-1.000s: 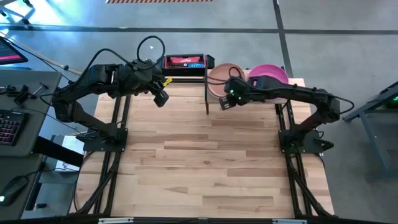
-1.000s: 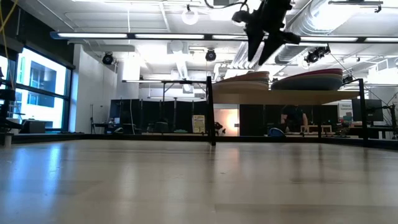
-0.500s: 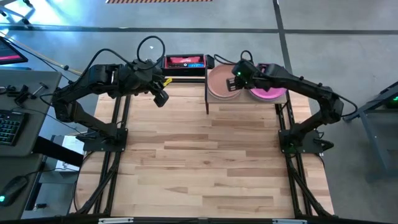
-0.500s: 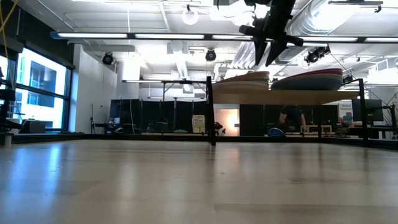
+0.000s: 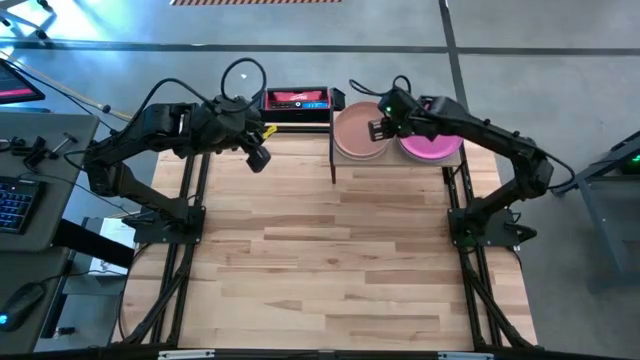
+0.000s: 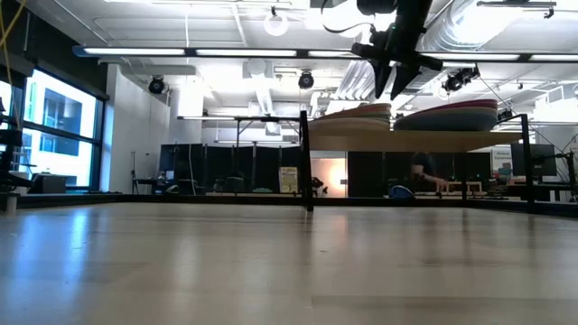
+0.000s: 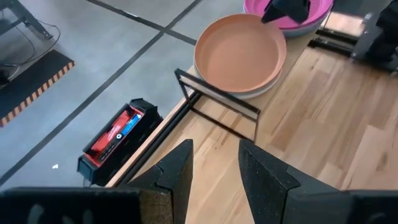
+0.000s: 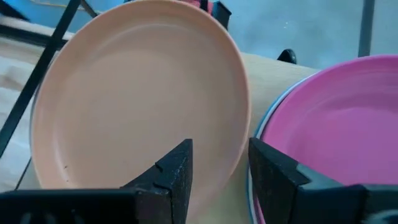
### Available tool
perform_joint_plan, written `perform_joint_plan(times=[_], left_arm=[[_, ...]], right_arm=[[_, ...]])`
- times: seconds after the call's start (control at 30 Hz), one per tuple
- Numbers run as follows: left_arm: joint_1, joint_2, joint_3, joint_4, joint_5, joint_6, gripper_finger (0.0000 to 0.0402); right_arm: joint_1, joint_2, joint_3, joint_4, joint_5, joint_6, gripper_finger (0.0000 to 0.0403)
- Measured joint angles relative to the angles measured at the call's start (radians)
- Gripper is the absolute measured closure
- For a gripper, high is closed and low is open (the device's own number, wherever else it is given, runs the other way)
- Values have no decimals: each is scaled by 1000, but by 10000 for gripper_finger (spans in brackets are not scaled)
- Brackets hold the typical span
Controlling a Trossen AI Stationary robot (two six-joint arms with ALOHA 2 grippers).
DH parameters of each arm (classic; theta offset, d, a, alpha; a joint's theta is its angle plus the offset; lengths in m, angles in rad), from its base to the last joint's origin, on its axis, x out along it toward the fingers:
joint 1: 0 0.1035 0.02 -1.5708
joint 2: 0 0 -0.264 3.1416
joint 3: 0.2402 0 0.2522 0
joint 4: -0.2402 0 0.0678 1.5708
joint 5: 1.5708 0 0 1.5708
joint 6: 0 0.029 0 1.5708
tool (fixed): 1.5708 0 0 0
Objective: Place and stack plates onto a shelf
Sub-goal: Return to home position
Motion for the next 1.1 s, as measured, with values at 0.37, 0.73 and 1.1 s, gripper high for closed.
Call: perform_joint_plan(times=[0.37,0.73,1.1], left_arm=[[-46,-113,-95,-109,-111,-116,284],[-143,-470,-561,156,-117,-232,284],[-230,-793,-996,516,-121,-127,284]], right_arm=[[-27,-115,0,39,-123,-132,268],[75,-279,0,155,-68,-218,268],[239,-292,-12,224,10,-303,268]])
